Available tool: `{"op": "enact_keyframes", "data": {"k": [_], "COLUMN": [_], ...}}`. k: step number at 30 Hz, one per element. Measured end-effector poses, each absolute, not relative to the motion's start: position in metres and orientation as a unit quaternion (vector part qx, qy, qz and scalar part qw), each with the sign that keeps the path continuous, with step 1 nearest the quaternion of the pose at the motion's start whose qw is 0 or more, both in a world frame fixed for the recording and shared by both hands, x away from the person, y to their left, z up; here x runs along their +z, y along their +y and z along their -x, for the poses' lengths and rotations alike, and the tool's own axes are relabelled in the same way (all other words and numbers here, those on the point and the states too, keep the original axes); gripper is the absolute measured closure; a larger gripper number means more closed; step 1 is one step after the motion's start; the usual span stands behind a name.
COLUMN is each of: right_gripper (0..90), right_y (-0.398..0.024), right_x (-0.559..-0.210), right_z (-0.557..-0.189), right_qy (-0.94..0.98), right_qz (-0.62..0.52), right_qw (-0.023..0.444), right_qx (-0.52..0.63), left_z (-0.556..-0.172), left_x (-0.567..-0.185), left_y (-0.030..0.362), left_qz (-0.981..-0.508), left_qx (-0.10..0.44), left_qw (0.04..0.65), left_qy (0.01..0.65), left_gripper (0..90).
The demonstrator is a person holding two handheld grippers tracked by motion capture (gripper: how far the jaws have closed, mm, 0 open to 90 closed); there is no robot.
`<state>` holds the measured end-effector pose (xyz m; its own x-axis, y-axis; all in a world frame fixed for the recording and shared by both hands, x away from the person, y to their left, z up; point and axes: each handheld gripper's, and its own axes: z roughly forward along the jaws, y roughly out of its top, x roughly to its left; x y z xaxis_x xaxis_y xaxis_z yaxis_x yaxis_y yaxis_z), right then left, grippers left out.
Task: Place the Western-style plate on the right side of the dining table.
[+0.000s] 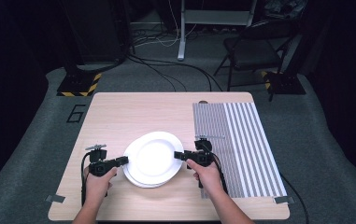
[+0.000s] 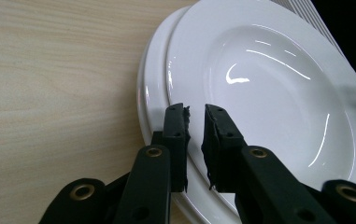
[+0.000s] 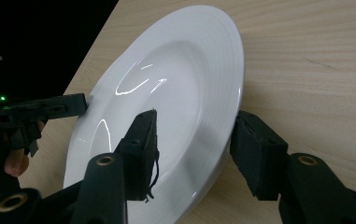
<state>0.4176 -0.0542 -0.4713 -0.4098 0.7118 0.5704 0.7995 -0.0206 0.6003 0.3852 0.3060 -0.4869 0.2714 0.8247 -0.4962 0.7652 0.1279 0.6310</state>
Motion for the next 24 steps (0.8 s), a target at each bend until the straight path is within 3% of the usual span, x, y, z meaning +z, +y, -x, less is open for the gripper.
{"op": "enact_keyframes", "data": {"k": [8, 19, 24], "right_gripper": [62.0, 68.9, 72.8], "right_y": [-0.059, -0.052, -0.059], "right_x": [-0.472, -0.479, -0.473], "right_z": [-0.421, -0.418, -0.419], "right_qy": [-0.7, -0.713, -0.703], "right_qz": [0.542, 0.536, 0.54], "right_qw": [0.059, 0.07, 0.082], "right_qx": [-0.461, -0.446, -0.455], "left_z": [-0.386, -0.385, -0.388], "left_x": [-0.487, -0.487, -0.493], "left_y": [0.305, 0.303, 0.295], "left_qz": [-0.666, -0.66, -0.664], "left_qx": [0.039, 0.037, -0.002], "left_qw": [0.446, 0.447, 0.468], "left_qy": [0.597, 0.603, 0.583], "left_gripper": [77.8, 77.7, 78.2]}}
